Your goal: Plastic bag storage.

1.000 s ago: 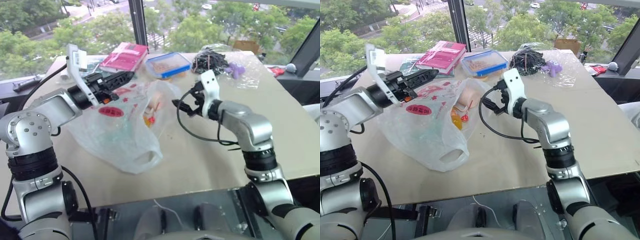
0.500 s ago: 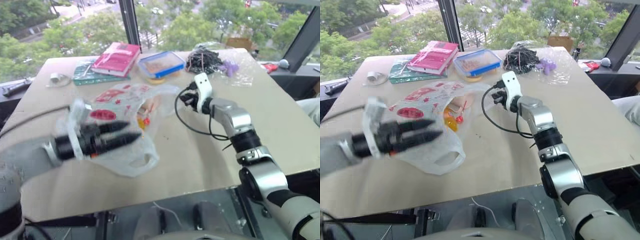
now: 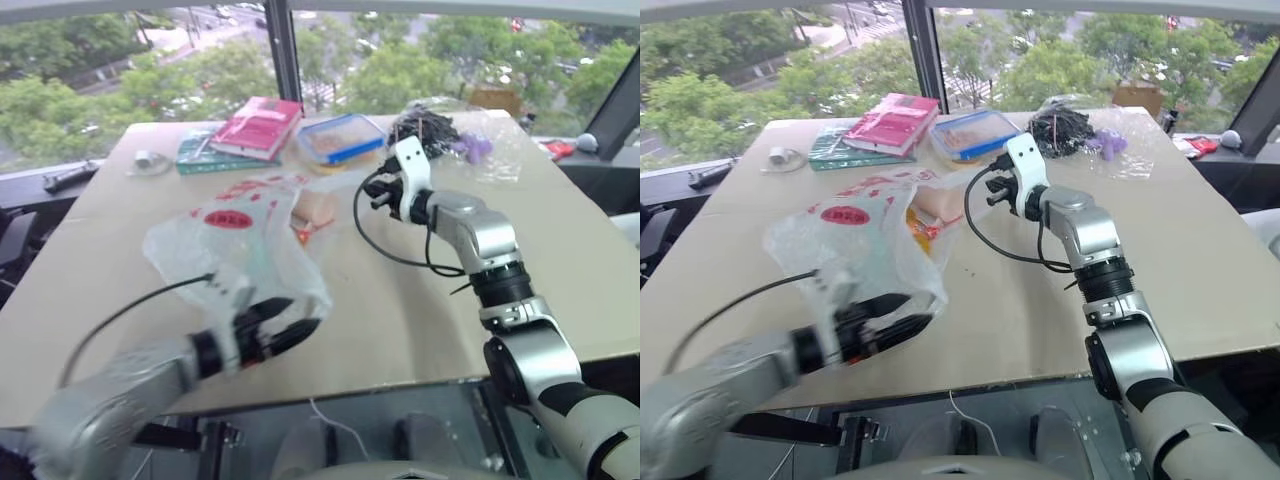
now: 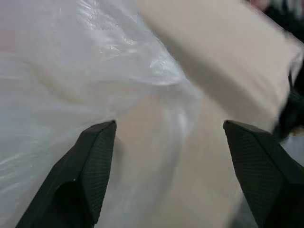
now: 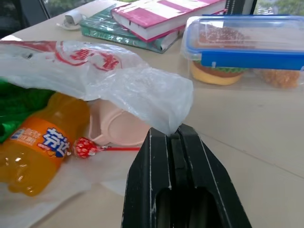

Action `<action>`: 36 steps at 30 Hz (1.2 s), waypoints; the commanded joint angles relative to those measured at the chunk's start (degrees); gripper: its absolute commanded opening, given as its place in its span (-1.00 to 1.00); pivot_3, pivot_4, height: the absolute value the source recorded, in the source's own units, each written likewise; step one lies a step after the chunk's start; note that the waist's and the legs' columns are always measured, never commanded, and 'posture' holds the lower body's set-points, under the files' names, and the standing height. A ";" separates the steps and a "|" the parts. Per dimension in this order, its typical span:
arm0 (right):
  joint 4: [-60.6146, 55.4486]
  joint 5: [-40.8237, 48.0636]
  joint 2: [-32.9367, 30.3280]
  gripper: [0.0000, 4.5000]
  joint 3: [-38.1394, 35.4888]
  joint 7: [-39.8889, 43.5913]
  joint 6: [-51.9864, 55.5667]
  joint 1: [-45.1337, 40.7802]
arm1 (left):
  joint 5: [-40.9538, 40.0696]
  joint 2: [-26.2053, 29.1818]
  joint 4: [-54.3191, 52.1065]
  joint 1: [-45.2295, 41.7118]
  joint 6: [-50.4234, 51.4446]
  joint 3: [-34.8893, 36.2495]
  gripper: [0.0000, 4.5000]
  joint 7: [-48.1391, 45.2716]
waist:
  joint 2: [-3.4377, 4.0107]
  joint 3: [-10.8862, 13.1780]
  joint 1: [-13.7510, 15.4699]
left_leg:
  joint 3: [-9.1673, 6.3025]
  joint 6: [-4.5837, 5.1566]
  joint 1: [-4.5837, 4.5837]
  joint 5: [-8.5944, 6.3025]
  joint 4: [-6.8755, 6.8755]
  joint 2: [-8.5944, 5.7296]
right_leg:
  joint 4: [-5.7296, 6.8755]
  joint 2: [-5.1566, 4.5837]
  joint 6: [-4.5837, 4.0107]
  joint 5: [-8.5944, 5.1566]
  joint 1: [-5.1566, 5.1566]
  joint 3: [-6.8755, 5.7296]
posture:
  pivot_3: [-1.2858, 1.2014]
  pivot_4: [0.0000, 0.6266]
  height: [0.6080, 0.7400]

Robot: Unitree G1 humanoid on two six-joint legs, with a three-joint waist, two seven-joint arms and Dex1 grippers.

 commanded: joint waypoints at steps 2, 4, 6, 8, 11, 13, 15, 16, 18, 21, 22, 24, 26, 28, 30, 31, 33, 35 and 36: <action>-4.15 3.16 -0.16 -1.00 -3.75 -0.75 2.30 -1.52 | 4.52 -2.27 3.54 -4.52 -3.02 -4.87 0.12 0.87 | -0.05 -0.10 -0.61 | 0.03 0.00 0.03 -0.01 -0.01 0.03 | 0.00 0.02 0.00 0.00 0.00 0.05 | 0.03 -1.00 1.00; -4.06 5.80 0.20 -1.00 -6.89 -1.51 3.60 -2.32 | 4.14 -3.78 7.21 -6.18 -3.35 -4.77 -0.35 -0.14 | -0.04 -0.10 -0.64 | 0.04 0.02 0.05 -0.02 -0.03 0.05 | -0.01 0.05 -0.01 -0.01 -0.01 0.08 | 0.03 -1.00 1.00; -3.90 9.13 0.43 -1.00 -10.95 -2.55 4.96 -3.61 | 3.17 -5.83 10.61 -8.36 -4.10 -3.91 -0.72 -1.09 | -0.03 -0.10 -0.56 | 0.03 0.03 0.05 -0.02 -0.02 0.07 | -0.02 0.06 -0.01 -0.01 -0.02 0.07 | 0.03 -1.00 1.00; -4.38 12.37 0.47 -1.00 -14.62 -3.56 6.13 -5.02 | -1.66 -9.82 13.33 -11.67 -3.58 0.43 -0.98 0.67 | -0.01 -0.08 -0.25 | 0.01 0.05 -0.01 -0.02 0.00 0.06 | -0.06 0.05 0.00 0.00 -0.01 0.04 | 0.03 -1.00 1.00; -5.67 18.08 -0.21 -1.00 -20.77 -5.65 8.17 -8.37 | -19.61 -9.95 12.02 -16.11 -0.05 9.43 -0.98 1.47 | -0.04 -0.07 -0.28 | -0.08 0.09 -0.11 -0.04 0.05 0.11 | -0.13 0.05 0.00 0.00 -0.01 0.02 | 0.03 -1.00 1.00; -6.24 22.17 -1.48 -1.00 -24.86 -7.27 9.69 -11.98 | -32.72 -5.79 12.82 -20.68 2.13 14.02 -0.98 3.24 | -0.04 -0.07 -0.35 | -0.09 0.12 -0.11 -0.07 0.02 0.22 | -0.14 0.04 -0.01 -0.01 -0.02 0.03 | 0.03 -1.00 1.00; -7.00 26.24 -3.47 -1.00 -28.61 -9.04 11.35 -16.54 | -44.70 -0.81 18.11 -28.60 1.43 17.53 -0.98 8.02 | -0.03 -0.01 -0.23 | -0.12 0.15 -0.13 -0.09 0.00 0.23 | -0.18 0.03 -0.01 -0.01 -0.03 0.03 | 0.03 -1.00 1.00; -7.30 27.79 -4.52 -1.00 -29.83 -9.88 12.44 -18.49 | -48.85 1.52 20.44 -32.10 1.14 18.35 -0.98 9.27 | -0.03 0.01 -0.17 | -0.17 0.16 -0.19 -0.09 0.01 0.22 | -0.19 0.00 0.00 -0.01 -0.03 -0.03 | 0.03 -1.00 1.00; -7.82 30.64 -6.68 -1.00 -32.00 -11.63 14.45 -22.48 | -56.49 4.46 25.38 -39.25 -0.72 19.25 -0.98 12.76 | -0.03 0.01 -0.10 | -0.17 0.20 -0.22 -0.12 0.02 0.19 | -0.23 -0.02 0.01 0.00 -0.04 -0.03 | 0.03 -1.00 1.00; -8.57 34.23 -9.83 -1.00 -34.55 -14.86 17.19 -27.48 | -58.59 7.30 32.20 -47.36 -2.84 20.17 -0.98 15.00 | -0.03 0.01 0.01 | -0.15 0.29 -0.24 -0.17 -0.02 0.11 | -0.48 -0.03 0.02 0.00 0.04 -0.04 | 0.03 -1.00 1.00; -8.90 35.06 -10.82 -1.00 -34.93 -15.85 18.09 -28.34 | -57.22 7.90 34.28 -49.29 -3.44 20.19 -0.98 15.04 | -0.03 0.01 0.00 | -0.13 0.27 -0.27 -0.16 -0.02 0.06 | -0.50 -0.03 0.03 0.00 0.03 -0.04 | 0.03 -1.00 1.00; -11.78 34.60 -13.26 -1.00 -33.50 -16.56 19.88 -27.15 | -53.41 8.58 36.30 -50.81 -3.19 18.79 -0.98 13.48 | -0.04 -0.01 -0.17 | -0.04 0.16 -0.27 -0.10 -0.08 0.00 | -0.63 0.00 0.04 -0.01 0.03 0.00 | 0.03 -1.00 1.00; -15.84 35.00 -14.90 -1.00 -32.81 -17.93 22.38 -23.46 | -47.54 8.93 35.68 -50.00 -2.40 15.86 -0.98 10.16 | -0.10 -0.05 -0.32 | 0.00 0.15 -0.26 -0.10 -0.10 0.01 | -0.66 0.03 0.05 -0.02 0.03 0.02 | 0.03 -1.00 1.00; -23.75 36.11 -16.21 -1.00 -31.67 -19.43 26.88 -14.98 | -39.85 8.43 33.82 -47.51 -2.89 11.63 -0.98 7.29 | -0.18 -0.11 -0.38 | 0.02 0.14 -0.22 -0.10 -0.12 0.03 | -0.68 0.06 0.06 -0.02 0.11 0.01 | 0.03 -1.00 1.00; -33.03 37.13 -16.73 -1.00 -29.21 -20.55 30.53 -5.05 | -32.21 8.44 30.79 -44.10 -4.02 7.44 -0.98 3.95 | -0.21 -0.25 -0.39 | 0.03 0.14 -0.03 -0.11 -0.13 0.05 | -0.73 0.06 0.06 -0.03 0.29 0.01 | 0.03 -1.00 1.00; -38.51 37.14 -16.94 -1.00 -27.09 -20.94 31.66 1.13 | -27.31 8.66 28.74 -41.83 -5.37 4.70 -0.98 2.14 | -0.17 -0.23 -0.44 | 0.10 0.17 0.01 -0.12 -0.14 0.05 | -0.72 0.05 0.06 -0.03 0.32 0.05 | 0.03 -1.00 1.00; -47.10 36.39 -16.66 -1.00 -23.43 -21.76 31.94 11.98 | -20.67 8.35 25.36 -37.43 -8.00 1.17 -0.98 -1.56 | -0.04 -0.19 -0.50 | 0.14 0.26 -0.01 -0.17 -0.11 0.05 | -0.60 0.04 0.06 -0.03 0.24 0.13 | 0.03 -1.00 1.00; -53.01 32.60 -16.85 -1.00 -19.67 -21.87 28.04 21.98 | -13.42 8.71 23.55 -33.84 -11.12 -2.29 -0.98 -4.13 | 0.11 2.04 -0.34 | 0.15 0.33 -0.04 -0.22 -0.11 0.08 | -0.53 0.05 0.05 -0.03 0.14 0.16 | 0.03 -0.52 1.00; -55.84 31.18 -17.17 -1.00 -18.53 -21.54 26.30 27.77 | -10.93 8.95 22.85 -31.58 -11.96 -3.10 -0.98 -5.25 | 0.19 2.97 -0.37 | 0.17 0.41 0.46 -0.29 -0.07 0.29 | -0.57 0.01 -0.14 -0.41 0.63 0.17 | 0.03 -0.52 1.00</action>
